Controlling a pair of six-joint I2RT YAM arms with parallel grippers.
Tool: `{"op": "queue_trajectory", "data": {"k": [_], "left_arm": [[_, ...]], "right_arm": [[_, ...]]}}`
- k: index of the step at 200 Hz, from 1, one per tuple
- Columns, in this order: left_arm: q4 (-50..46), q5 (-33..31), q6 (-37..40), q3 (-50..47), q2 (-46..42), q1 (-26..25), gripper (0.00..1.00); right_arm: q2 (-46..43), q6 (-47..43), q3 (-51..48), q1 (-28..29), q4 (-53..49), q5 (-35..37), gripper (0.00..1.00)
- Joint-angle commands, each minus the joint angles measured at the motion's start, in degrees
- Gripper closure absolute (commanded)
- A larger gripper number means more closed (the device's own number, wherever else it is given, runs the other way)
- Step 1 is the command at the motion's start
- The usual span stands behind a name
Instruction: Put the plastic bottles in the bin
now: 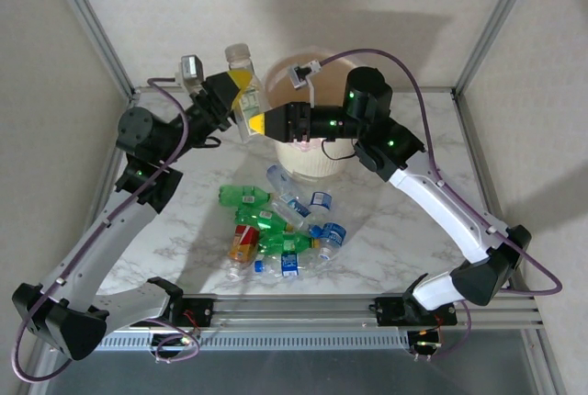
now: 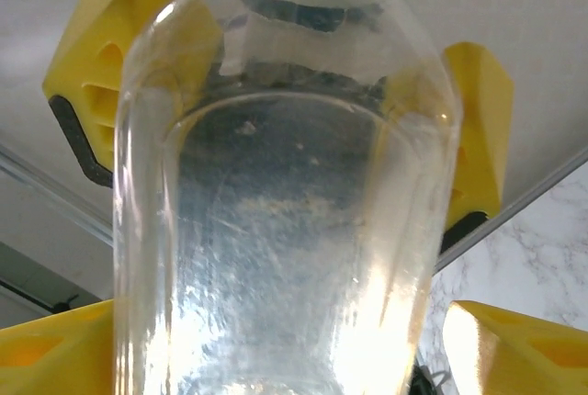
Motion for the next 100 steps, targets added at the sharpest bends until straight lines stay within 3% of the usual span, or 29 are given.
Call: {"op": "queue_trajectory", "data": {"k": [1, 100], "left_arm": [[1.20, 0.25, 1.68, -0.91, -0.60, -0.77, 0.48], [-0.85, -0.89, 4.37, -1.28, 0.35, -1.38, 0.47]], "right_arm": [[0.56, 0.51, -0.21, 0.83, 1.43, -0.67, 0.20], [0.25, -0.68, -0.03, 1.40, -0.61, 1.03, 0.43]]}}
